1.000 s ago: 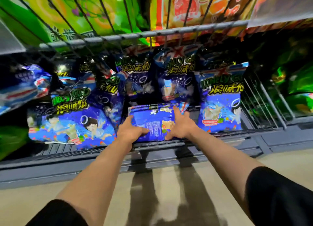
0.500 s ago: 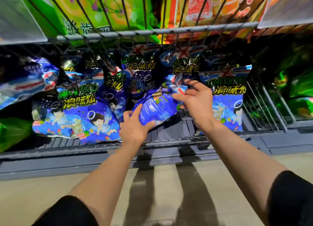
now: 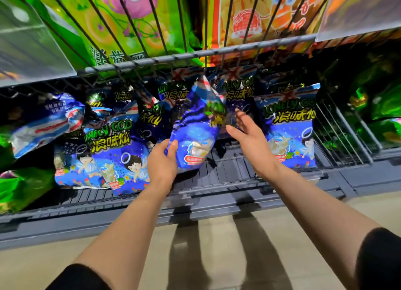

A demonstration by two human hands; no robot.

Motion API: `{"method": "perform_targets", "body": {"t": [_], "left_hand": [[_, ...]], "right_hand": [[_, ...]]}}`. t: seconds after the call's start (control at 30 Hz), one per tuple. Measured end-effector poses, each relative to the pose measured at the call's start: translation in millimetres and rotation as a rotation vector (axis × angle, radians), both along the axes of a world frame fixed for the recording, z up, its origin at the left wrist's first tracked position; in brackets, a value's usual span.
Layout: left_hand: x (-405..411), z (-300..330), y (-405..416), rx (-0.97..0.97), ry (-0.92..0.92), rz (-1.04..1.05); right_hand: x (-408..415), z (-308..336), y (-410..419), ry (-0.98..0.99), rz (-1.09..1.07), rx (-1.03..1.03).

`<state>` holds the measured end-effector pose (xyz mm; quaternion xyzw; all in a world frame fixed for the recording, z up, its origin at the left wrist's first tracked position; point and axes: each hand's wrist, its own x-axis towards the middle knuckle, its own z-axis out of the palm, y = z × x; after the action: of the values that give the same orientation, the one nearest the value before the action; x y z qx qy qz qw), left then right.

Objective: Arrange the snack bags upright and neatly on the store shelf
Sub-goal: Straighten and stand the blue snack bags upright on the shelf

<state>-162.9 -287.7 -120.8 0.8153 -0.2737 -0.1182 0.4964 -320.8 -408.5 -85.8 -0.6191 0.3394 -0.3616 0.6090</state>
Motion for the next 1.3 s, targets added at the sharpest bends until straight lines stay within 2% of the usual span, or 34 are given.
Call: {"method": "perform_targets", "body": {"t": [0.1,0.2,0.27,0.43,0.57,0.63,0.7,0.77,0.8,0.83,0.9,1.0,1.2,1.3], "left_hand": [[20,10,2,-0.132,0.206,-0.159],[20,11,6,-0.096,0.335,-0.312],[13,5,7,-0.09,0.42,-0.332],[14,11,-5,-0.103,0.409,-0.331],[0,14,-10,-0.122,0.305,-0.443],[-2,8,-15,-0.152,0.301,-0.404],[-3,4,-19,-0.188,0.342,-0.275],[-7,1,-26,-0.212,0.352,-0.173],[-13,1,-29,-0.213,0.351,-0.141],[-19,0,-33,-0.229,0.343,-0.129],[-34,-6,-43,-0.245,0.301,-0.188],[-57,-17,-61,-0.159,0.265,-0.345],[-63,-25,-81,0.048,0.177,-0.443],[-65,-33,-82,0.107,0.239,-0.522]], "right_hand": [[5,-7,2,0.004,-0.017,0.068],[15,-14,6,-0.122,0.056,0.187],[22,-20,12,-0.177,0.121,0.241],[27,-19,15,-0.158,-0.057,0.087],[18,-21,5,-0.108,0.018,0.0],[12,-23,1,-0.002,0.04,-0.079],[1,-27,-6,0.196,-0.055,-0.304],[-19,-26,-18,0.634,-0.169,-0.732],[-30,-26,-25,0.885,-0.168,-0.857],[-42,-25,-32,1.092,-0.125,-0.872],[-65,-27,-44,1.329,-0.061,-0.743],[-87,-37,-53,1.335,-0.111,-0.631],[-101,-52,-74,1.315,-0.019,-0.751],[-107,-48,-71,1.322,-0.004,-0.717]]}}
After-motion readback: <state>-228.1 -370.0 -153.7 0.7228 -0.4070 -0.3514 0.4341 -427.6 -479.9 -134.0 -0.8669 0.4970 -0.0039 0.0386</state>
